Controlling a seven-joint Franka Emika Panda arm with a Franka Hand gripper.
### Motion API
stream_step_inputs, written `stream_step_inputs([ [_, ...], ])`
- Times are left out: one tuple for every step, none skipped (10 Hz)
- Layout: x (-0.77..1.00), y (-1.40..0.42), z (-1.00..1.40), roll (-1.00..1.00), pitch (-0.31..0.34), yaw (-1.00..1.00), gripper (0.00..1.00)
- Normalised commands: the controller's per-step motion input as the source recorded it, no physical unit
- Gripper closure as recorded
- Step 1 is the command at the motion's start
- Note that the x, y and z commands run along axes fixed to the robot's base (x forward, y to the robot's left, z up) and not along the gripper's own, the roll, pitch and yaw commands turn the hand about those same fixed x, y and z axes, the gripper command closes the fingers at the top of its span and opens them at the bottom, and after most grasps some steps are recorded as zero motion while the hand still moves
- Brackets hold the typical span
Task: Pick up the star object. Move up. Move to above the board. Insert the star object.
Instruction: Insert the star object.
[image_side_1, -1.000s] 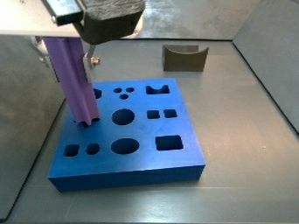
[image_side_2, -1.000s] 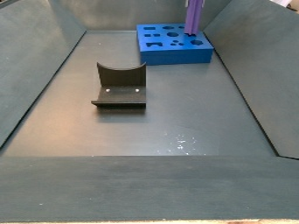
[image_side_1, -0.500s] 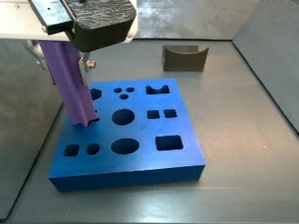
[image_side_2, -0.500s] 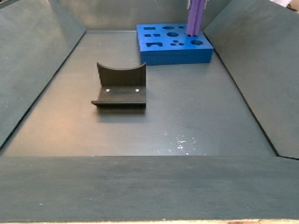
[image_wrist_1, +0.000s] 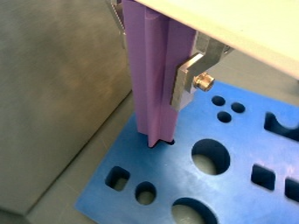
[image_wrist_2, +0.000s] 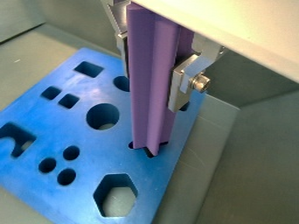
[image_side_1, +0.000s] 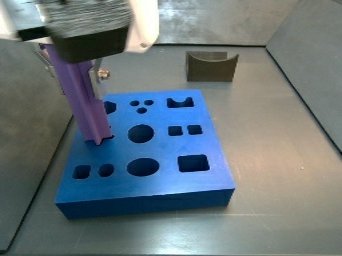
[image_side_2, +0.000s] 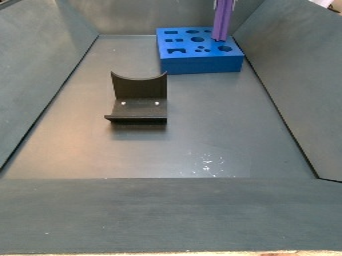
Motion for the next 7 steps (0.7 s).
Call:
stream_step_inputs([
  [0.0,0.0,-0.04,0.0,0.0,0.0,1.0],
  [0.17,0.13,-0.3,0.03,0.0,0.15,1.0],
  [0.0,0.09,-0.15,0.0,0.0,0.04,1.0],
  [0.0,0.0,-0.04,0.02,0.0,0.0,1.0],
  [-0.03,-0.21,-0.17,0.23,0.0,-0.15,1.0],
  [0.0,-0.04,0.0,0.04,0.0,0.0,1.0],
  [0.0,0.0,-0.02,0.0,0.0,0.0,1.0],
])
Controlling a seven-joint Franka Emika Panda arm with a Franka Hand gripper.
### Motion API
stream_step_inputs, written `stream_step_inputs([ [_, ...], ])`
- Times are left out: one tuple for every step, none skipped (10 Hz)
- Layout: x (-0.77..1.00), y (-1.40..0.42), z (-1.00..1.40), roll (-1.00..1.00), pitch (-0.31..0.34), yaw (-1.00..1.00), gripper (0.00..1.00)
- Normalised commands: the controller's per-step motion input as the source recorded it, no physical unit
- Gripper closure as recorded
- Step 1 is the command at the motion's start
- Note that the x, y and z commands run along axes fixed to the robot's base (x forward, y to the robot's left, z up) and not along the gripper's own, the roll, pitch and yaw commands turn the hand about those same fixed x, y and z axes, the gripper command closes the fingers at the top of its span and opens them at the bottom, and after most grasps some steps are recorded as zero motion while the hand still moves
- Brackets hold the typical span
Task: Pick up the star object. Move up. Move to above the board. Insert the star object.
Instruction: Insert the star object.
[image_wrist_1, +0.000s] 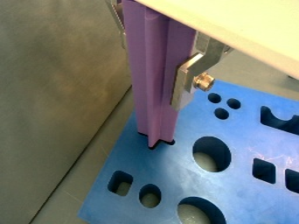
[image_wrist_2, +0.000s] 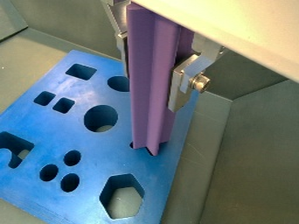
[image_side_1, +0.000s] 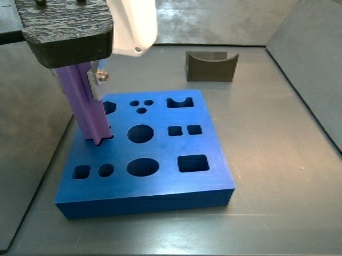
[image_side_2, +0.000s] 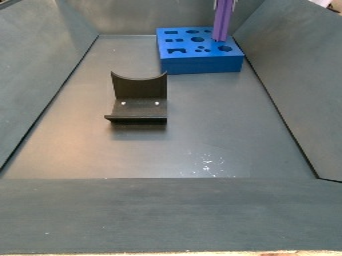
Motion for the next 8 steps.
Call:
stream_step_inputs([
  [-0.08,-0.05,-0.86,0.0,-0.211,0.0,1.0],
  [-0.04,-0.04,-1.0,0.01,-0.114,-0.04,1.0],
  [0.0,0.0,-1.0,0.03,-0.12,0.0,1.0],
  [0.1,0.0,-0.99,0.04,-0.12,0.0,1.0],
  [0.43,0.0,-0.94,0.02,-0.076,0.0,1.0],
  [0.5,0.03,-0.79,0.01,-0.011,0.0,1.0],
  [0.44,0.0,-0.56,0.02,0.0,0.0,1.0],
  [0.07,0.0,-0.28,0.09,0.0,0.0,1.0],
])
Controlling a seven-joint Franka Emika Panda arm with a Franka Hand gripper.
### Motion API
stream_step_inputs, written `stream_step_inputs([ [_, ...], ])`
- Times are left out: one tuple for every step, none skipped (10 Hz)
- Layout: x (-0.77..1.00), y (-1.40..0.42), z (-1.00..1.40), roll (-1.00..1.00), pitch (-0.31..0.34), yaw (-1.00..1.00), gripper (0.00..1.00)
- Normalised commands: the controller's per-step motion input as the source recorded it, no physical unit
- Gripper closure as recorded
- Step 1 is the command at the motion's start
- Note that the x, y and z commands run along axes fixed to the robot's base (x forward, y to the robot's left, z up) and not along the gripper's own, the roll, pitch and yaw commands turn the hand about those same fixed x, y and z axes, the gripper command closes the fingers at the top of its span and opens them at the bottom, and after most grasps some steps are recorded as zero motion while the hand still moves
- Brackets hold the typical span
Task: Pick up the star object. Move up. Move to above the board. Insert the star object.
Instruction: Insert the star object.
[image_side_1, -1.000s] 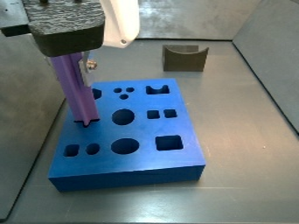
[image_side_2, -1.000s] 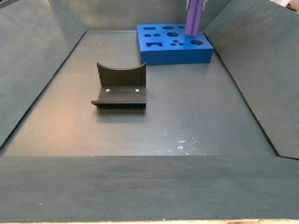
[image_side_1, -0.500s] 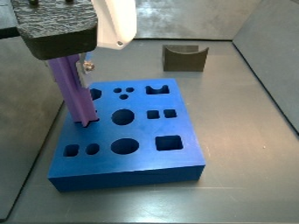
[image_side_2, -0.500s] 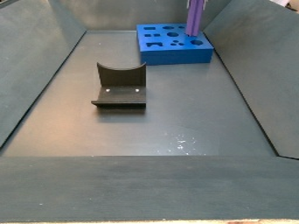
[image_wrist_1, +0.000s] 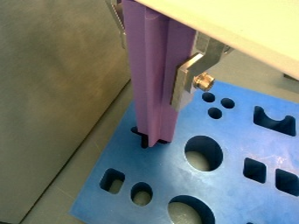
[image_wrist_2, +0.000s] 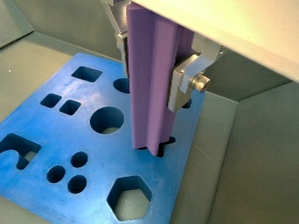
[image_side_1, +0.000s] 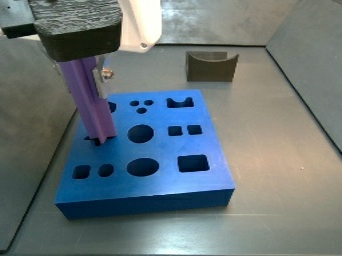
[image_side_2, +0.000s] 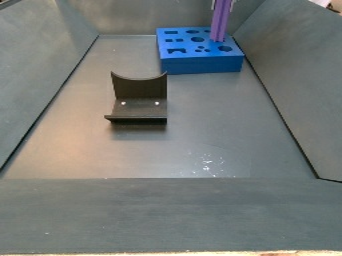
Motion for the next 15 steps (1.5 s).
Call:
stream_step_inputs([
  [-0.25,0.0,-0.32,0.27,0.0,-0.08,1.0],
  [-0.23,-0.04,-0.21,0.18,0.0,-0.06,1.0],
  [-0.27,0.0,-0.09,0.12,0.0,-0.03,1.0],
  [0.0,0.0,-0.03,0.0,0.0,0.0,1.0],
  [0.0,0.0,-0.14,0.0,-0.001,-0.34,1.0],
  [0.0,-0.05,-0.08,0.05,0.0,-0.45,1.0],
  [0.23,-0.09,-0.05,0.02,0.0,-0.34,1.0],
  [0.2,-0.09,-0.14,0.07,0.0,-0.75,1.0],
  [0.15,0.0,0.0,0.0,0.06,-0.05,1.0],
  [0.05,0.0,0.0,0.0,0.001,0.0,1.0],
  [0.03,0.0,-0.01,0.01,0.0,0.0,1.0],
  [0.0,0.0,-0.04,0.07,0.0,0.0,1.0],
  [0.0,-0.01,-0.22,0.12,0.0,0.0,1.0],
  [0.0,-0.34,-1.0,0.08,-0.091,-0.13,1.0],
  [0.3,-0.28,-1.0,0.05,-0.009,-0.33,1.0],
])
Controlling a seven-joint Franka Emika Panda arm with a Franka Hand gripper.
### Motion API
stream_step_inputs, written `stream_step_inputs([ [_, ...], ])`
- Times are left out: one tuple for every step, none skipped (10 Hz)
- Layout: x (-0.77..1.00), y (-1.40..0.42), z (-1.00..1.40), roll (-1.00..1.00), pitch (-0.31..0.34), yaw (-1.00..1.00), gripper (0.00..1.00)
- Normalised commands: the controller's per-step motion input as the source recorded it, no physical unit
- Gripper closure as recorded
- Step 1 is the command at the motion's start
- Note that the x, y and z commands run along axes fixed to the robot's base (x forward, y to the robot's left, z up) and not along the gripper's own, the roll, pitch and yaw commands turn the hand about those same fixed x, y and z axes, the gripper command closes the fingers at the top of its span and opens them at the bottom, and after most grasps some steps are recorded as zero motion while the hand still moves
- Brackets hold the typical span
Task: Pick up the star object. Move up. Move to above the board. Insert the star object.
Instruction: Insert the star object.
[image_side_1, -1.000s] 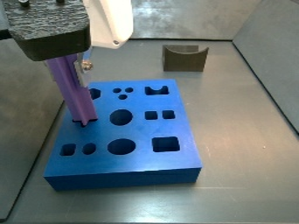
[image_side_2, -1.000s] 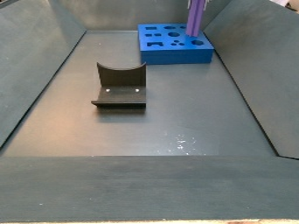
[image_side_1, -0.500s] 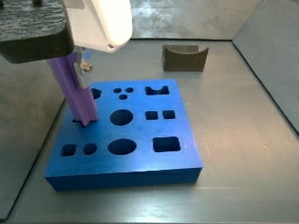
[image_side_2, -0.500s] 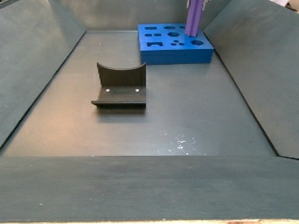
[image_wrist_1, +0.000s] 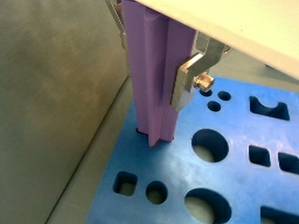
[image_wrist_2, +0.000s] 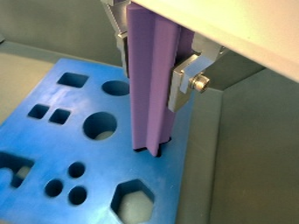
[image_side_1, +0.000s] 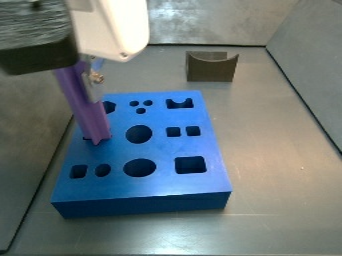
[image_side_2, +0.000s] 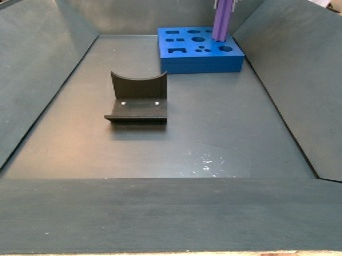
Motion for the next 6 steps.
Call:
stream_step_inputs([
  [0.49,-0.16,-1.0,0.01,0.027,-0.47,1.0],
  [0.85,0.02,-0.95,0.0,0.123,-0.16,1.0],
  [0.53,0.25,-0.75,0.0,0.149,0.0,1.0],
  [0.05,0.17,-0.18,0.0,0.009,0.16,1.0],
  [-0.02,0.16,-0.14,-0.14,0.0,0.37,1.0],
  [-0.04,0.0,-0.2,-0.05,-0.03,0.54,1.0],
])
